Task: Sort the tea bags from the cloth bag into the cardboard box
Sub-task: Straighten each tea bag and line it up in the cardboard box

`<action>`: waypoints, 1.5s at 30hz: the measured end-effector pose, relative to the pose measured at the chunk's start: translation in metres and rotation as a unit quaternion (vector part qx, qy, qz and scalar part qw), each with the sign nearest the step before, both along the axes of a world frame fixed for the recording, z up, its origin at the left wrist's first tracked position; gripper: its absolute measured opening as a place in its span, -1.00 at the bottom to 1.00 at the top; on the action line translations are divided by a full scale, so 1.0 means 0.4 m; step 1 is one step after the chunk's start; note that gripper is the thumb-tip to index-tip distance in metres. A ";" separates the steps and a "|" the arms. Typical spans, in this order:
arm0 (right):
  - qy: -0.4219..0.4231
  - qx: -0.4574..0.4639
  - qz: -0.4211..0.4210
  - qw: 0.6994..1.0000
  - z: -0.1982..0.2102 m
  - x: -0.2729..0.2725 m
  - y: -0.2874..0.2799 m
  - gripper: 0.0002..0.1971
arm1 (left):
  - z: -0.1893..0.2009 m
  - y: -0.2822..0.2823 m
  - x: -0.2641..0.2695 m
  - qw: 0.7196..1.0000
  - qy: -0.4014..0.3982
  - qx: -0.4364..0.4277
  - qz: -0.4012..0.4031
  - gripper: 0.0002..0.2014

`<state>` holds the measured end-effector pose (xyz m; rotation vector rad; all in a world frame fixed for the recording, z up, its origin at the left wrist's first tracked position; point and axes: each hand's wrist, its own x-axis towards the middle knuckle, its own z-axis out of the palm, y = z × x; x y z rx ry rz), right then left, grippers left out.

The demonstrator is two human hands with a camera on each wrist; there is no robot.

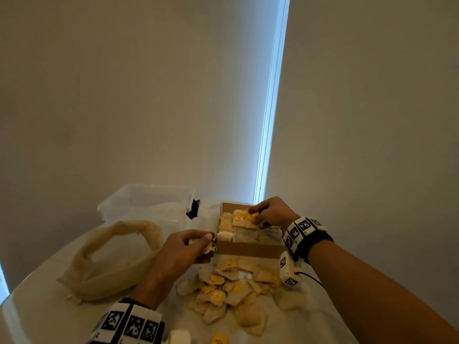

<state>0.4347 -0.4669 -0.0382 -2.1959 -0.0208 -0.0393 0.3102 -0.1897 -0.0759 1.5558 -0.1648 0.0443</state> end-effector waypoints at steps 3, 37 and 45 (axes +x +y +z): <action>-0.009 -0.052 -0.002 0.999 -0.006 0.012 0.010 -0.64 | -0.002 0.003 0.003 1.000 0.006 0.000 0.004 -0.90; -0.017 0.251 0.081 0.964 -0.044 -0.277 0.194 -0.76 | -0.002 -0.002 0.016 0.999 0.020 -0.014 -0.028 -0.73; -0.094 0.178 0.093 0.975 -0.029 -0.280 0.170 -0.81 | -0.007 0.006 0.011 0.998 0.036 0.021 -0.038 -0.77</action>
